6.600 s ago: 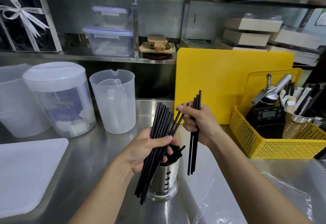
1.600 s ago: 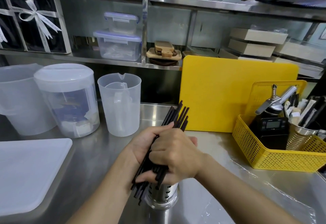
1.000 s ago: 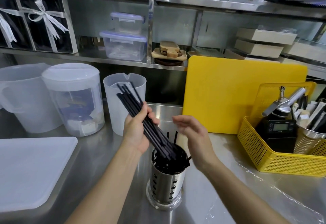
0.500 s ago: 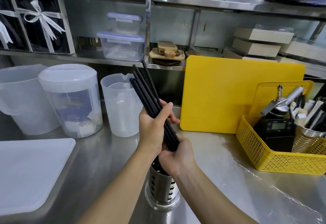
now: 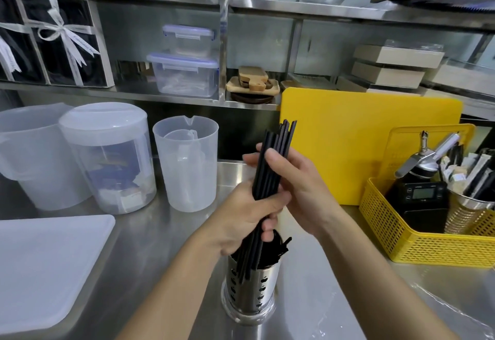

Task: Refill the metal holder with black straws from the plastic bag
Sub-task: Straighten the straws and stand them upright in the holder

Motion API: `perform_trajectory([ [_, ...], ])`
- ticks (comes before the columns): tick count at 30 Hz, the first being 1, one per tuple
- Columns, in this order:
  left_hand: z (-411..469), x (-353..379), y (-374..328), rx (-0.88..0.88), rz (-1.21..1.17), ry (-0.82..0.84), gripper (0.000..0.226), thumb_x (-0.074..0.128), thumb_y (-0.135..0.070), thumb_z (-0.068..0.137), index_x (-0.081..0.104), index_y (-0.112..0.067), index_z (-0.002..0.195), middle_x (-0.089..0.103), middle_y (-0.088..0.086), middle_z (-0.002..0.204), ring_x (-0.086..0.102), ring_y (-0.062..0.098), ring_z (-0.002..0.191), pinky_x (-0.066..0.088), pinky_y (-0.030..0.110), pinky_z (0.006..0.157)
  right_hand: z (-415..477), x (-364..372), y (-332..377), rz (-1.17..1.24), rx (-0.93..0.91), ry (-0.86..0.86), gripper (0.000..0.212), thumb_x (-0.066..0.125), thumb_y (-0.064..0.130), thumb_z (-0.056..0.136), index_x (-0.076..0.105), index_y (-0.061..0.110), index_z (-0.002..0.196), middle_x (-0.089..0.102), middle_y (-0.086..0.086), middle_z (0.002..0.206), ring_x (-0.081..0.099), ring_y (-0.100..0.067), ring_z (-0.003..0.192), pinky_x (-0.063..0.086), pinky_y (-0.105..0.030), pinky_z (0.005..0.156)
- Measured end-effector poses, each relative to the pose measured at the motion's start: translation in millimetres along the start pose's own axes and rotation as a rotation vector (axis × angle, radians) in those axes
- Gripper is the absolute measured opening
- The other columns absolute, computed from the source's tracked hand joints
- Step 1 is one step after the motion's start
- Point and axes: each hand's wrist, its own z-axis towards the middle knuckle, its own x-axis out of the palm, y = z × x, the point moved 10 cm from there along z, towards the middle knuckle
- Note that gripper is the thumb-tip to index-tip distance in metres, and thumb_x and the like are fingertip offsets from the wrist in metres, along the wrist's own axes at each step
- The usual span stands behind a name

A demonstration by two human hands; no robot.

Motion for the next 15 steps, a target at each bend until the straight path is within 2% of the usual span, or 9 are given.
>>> perform_trajectory([
  [2,-4,9,7,-0.044,-0.119,0.047,0.036,0.071,-0.031,0.074,0.044,-0.008,0.08,0.042,-0.001,0.057,0.037,0.007,0.04,0.035,0.018,0.036,-1,1,-3,0.008,0.028,-0.009,0.017,0.066,0.024,0.081,0.06,0.01,0.088,0.072,-0.01,0.086,0.068,-0.013,0.071,0.049,-0.02,0.057],
  [3,-5,9,9,-0.053,-0.155,0.034,0.041,0.067,-0.038,0.07,0.044,-0.007,0.084,0.043,0.001,0.06,0.039,0.008,0.041,0.036,0.019,0.036,-2,1,-7,0.022,0.034,-0.013,0.012,0.063,0.02,0.084,0.059,0.009,0.085,0.071,-0.013,0.085,0.067,-0.015,0.067,0.049,-0.019,0.051],
  [5,-7,4,12,-0.059,-0.2,-0.01,0.04,0.061,-0.041,0.077,0.046,-0.007,0.092,0.046,0.006,0.067,0.044,0.012,0.045,0.04,0.022,0.039,-3,0,-11,0.101,0.03,-0.019,0.008,0.058,0.015,0.087,0.058,0.007,0.085,0.071,-0.016,0.084,0.067,-0.02,0.069,0.053,-0.024,0.054],
  [7,-9,3,14,-0.063,-0.206,-0.001,0.032,0.06,-0.033,0.084,0.049,-0.005,0.094,0.053,0.01,0.07,0.051,0.017,0.051,0.046,0.026,0.044,-3,-4,-13,0.168,0.03,-0.03,0.008,0.056,0.013,0.087,0.06,0.006,0.086,0.072,-0.018,0.084,0.068,-0.025,0.073,0.057,-0.032,0.065],
  [8,-10,3,14,-0.059,-0.196,0.014,0.028,0.059,-0.027,0.083,0.052,-0.003,0.094,0.058,0.011,0.071,0.056,0.019,0.055,0.05,0.027,0.048,-2,-5,-13,0.176,0.029,-0.031,0.009,0.056,0.012,0.087,0.062,0.005,0.087,0.072,-0.018,0.085,0.069,-0.027,0.074,0.057,-0.033,0.066],
  [11,-10,4,11,-0.037,-0.211,0.07,0.023,0.054,-0.011,0.082,0.059,-0.001,0.102,0.069,0.013,0.083,0.068,0.025,0.075,0.059,0.036,0.063,-3,-5,-13,0.123,0.042,-0.029,0.024,0.062,0.017,0.081,0.061,-0.001,0.096,0.071,-0.022,0.092,0.069,-0.029,0.073,0.055,-0.029,0.052],
  [14,-10,4,14,-0.057,-0.248,0.112,0.026,0.053,-0.008,0.083,0.061,-0.001,0.106,0.069,0.016,0.093,0.068,0.029,0.087,0.058,0.045,0.073,-3,-9,-19,0.145,0.088,-0.074,0.033,0.067,0.014,0.078,0.057,-0.007,0.101,0.066,-0.032,0.097,0.066,-0.027,0.067,0.048,-0.023,0.042],
  [15,-10,4,17,-0.067,-0.26,0.115,0.026,0.053,-0.009,0.083,0.062,-0.001,0.106,0.069,0.017,0.095,0.068,0.03,0.089,0.058,0.046,0.074,-4,-12,-21,0.14,0.107,-0.092,0.03,0.067,0.011,0.078,0.056,-0.007,0.1,0.066,-0.031,0.093,0.065,-0.024,0.061,0.045,-0.021,0.038],
])
